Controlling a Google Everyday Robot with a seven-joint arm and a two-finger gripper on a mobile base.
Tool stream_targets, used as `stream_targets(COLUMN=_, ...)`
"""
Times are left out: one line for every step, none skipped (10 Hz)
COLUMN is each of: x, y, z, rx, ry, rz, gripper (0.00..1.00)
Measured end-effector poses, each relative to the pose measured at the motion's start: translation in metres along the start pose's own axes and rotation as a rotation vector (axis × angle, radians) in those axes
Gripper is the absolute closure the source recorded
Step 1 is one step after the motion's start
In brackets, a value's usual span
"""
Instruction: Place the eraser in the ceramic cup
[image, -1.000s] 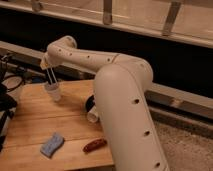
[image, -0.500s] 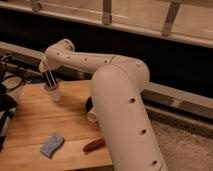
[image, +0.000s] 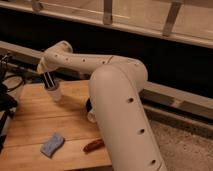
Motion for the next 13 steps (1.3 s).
stream_targets(x=0.000, y=-0.001, z=0.000, rx=0.000, ry=-0.001, rz=0.001, gripper=0.73)
stream_targets(x=0.001, y=0.001, z=0.001, rx=-0.002, ry=-0.001, rz=0.000, gripper=0.72)
stream_targets(x=0.001, y=0.005, z=0.002, rx=-0.005, ry=0.000, rz=0.000, gripper=0.67)
stream_targets(x=0.001, y=0.006, z=0.004, rx=-0.007, ry=-0.001, rz=-0.001, gripper=0.58)
stream_targets(x=0.003, y=0.006, z=0.005, rx=-0.006, ry=0.000, rz=-0.003, gripper=0.51)
stream_targets(x=0.003, y=0.005, z=0.006, rx=-0.005, ry=-0.001, rz=-0.002, gripper=0.43)
stream_targets(x=0.004, y=0.006, z=0.007, rx=-0.004, ry=-0.002, rz=-0.004, gripper=0.33)
stream_targets(x=0.005, y=0.010, z=0.009, rx=-0.008, ry=-0.001, rz=-0.004, gripper=0.28)
stream_targets(x=0.005, y=0.011, z=0.010, rx=-0.010, ry=-0.001, rz=-0.006, gripper=0.28)
stream_targets(x=0.006, y=0.012, z=0.011, rx=-0.011, ry=0.000, rz=-0.006, gripper=0.28)
stream_targets(x=0.007, y=0.011, z=0.012, rx=-0.011, ry=-0.001, rz=-0.006, gripper=0.31)
stream_targets(x=0.008, y=0.012, z=0.013, rx=-0.010, ry=-0.002, rz=-0.007, gripper=0.38)
stream_targets(x=0.009, y=0.014, z=0.015, rx=-0.013, ry=-0.001, rz=-0.008, gripper=0.46)
